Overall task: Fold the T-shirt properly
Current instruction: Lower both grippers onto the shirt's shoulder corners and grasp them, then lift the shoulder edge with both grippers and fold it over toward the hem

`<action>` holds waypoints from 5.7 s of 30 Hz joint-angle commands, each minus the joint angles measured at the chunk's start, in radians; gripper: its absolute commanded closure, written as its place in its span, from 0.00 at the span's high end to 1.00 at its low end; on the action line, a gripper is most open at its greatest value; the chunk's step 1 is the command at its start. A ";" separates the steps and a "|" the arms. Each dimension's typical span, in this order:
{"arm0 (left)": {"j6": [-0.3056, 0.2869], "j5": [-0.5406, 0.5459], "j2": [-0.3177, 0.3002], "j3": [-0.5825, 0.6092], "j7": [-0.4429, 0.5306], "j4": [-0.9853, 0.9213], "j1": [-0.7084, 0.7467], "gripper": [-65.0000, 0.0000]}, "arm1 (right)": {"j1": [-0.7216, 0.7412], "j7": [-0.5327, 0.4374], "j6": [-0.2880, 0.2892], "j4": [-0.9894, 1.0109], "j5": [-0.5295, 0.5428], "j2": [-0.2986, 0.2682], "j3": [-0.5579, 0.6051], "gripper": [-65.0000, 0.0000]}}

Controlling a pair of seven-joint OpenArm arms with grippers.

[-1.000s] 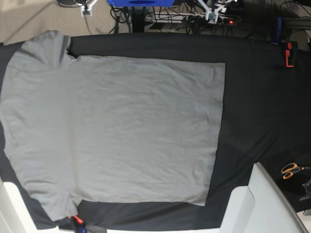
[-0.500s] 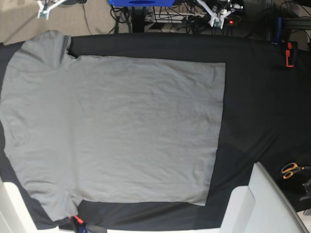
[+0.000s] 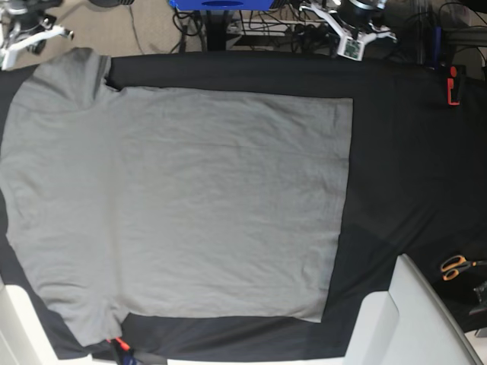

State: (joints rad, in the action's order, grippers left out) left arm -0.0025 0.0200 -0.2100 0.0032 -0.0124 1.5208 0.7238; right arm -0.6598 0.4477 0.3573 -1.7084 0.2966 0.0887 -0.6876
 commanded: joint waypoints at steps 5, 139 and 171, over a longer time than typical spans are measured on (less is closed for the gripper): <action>0.005 0.275 -0.055 -0.053 -0.130 0.156 -0.043 0.00 | 0.143 0.167 0.233 -0.025 0.102 -0.043 -0.128 0.07; -0.198 0.450 0.067 -0.182 -0.357 0.022 -0.452 0.00 | 0.774 0.432 0.341 0.468 0.102 -0.295 -0.183 0.01; -0.141 0.441 0.063 -0.174 -0.355 -0.199 -0.702 0.00 | 0.960 0.082 0.341 0.878 0.105 -0.399 -0.060 0.01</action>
State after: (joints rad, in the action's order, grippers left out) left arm -0.1417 0.4545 -0.1368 -0.1684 -0.3908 1.3071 0.0345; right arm 0.2707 0.5587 0.6891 -0.8162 0.3836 -0.2855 -0.7479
